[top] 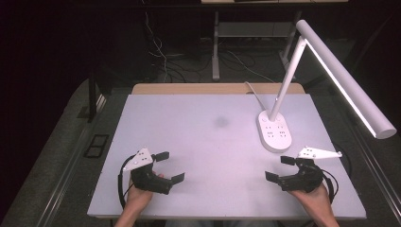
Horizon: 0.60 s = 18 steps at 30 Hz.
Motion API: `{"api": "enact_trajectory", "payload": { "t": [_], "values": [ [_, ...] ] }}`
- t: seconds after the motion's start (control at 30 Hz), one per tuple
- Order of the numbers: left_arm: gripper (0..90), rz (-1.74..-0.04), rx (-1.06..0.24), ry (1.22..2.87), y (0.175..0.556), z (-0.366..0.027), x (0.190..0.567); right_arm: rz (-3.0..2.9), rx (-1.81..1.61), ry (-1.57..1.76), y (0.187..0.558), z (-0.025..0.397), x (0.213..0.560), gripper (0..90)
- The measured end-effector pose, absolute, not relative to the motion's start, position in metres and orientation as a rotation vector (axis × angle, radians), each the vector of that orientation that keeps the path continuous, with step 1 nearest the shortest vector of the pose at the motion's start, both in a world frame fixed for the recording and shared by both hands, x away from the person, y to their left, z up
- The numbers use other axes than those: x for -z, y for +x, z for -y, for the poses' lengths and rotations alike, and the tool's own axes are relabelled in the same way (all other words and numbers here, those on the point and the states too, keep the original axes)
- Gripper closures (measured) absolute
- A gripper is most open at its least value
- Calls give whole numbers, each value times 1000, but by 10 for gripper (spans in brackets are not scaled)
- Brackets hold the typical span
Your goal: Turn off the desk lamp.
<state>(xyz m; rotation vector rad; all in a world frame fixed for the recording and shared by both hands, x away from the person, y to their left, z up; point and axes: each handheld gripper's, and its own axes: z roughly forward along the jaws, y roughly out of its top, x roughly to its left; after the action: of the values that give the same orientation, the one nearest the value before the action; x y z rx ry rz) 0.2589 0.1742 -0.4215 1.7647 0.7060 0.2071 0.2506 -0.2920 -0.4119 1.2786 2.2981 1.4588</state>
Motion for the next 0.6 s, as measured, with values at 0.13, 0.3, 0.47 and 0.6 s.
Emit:
{"api": "enact_trajectory", "payload": {
  "t": [0.13, 0.3, 0.47, 0.6],
  "values": [
    [0, -704, -204, 1768, 259, -174, 422, -2301, -1458, 1281, 250, 291, 412, 19],
    [0, -698, -200, 1773, 259, -173, 422, -2309, -1460, 1283, 250, 291, 411, 19],
    [0, -695, -196, 1777, 258, -171, 422, -2313, -1456, 1291, 250, 293, 412, 19],
    [0, -696, -196, 1779, 257, -170, 422, -2319, -1448, 1291, 250, 293, 411, 19]
  ]
}}
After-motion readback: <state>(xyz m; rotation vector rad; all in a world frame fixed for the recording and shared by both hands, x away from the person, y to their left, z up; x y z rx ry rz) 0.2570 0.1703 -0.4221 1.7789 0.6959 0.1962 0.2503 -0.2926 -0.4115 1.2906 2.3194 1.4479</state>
